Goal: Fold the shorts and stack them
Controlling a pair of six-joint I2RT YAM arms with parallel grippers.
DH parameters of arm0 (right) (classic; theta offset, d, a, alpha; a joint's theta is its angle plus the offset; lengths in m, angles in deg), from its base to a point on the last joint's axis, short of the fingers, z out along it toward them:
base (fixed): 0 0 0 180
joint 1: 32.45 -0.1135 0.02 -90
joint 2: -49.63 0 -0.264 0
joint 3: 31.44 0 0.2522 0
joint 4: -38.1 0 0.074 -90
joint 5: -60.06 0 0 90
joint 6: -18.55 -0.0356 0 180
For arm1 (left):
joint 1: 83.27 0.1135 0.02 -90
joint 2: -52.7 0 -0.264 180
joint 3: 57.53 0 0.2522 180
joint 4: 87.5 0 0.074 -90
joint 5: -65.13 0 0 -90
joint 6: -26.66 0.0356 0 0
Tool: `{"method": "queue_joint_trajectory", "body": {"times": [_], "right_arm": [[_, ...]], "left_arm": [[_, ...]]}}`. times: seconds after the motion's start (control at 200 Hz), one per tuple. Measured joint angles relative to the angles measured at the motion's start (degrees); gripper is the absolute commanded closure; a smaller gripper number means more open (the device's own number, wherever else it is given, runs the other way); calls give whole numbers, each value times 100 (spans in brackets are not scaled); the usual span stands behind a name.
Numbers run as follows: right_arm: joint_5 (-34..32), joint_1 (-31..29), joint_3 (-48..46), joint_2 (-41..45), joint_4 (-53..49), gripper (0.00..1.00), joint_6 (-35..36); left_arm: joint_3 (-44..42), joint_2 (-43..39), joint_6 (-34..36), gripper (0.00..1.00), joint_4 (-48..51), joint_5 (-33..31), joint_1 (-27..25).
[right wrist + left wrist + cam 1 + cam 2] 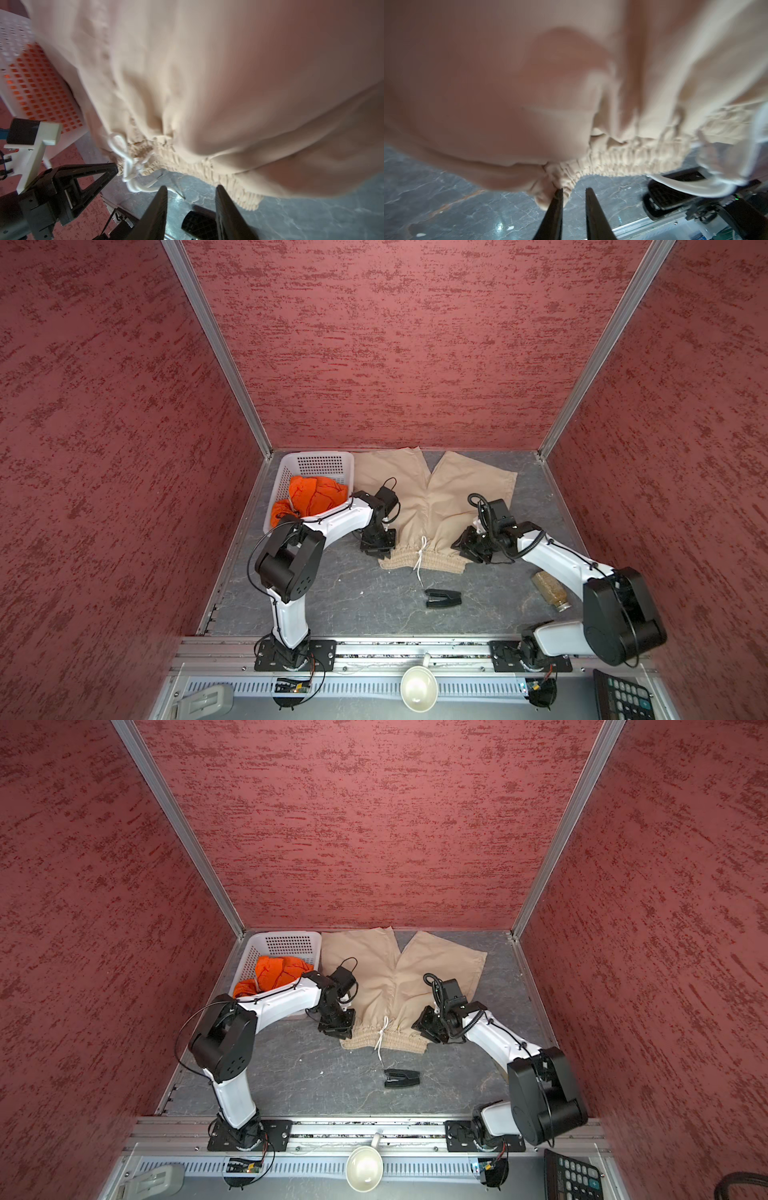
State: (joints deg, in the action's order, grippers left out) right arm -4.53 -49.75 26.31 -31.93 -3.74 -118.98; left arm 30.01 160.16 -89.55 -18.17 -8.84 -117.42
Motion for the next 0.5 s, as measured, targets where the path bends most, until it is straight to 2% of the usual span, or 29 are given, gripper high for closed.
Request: {"method": "queue_joint_trajectory", "body": {"times": [0.16,0.311,0.501], "right_arm": [[-118,109,-179,-575,205,60,-24],[-122,389,107,-933,289,60,190],[-365,1137,796,-1497,184,59,809]], "left_arm": [[-39,271,153,80,-50,-85,-103],[-22,284,289,80,-74,-111,-247],[175,407,398,77,-251,118,-627]]}}
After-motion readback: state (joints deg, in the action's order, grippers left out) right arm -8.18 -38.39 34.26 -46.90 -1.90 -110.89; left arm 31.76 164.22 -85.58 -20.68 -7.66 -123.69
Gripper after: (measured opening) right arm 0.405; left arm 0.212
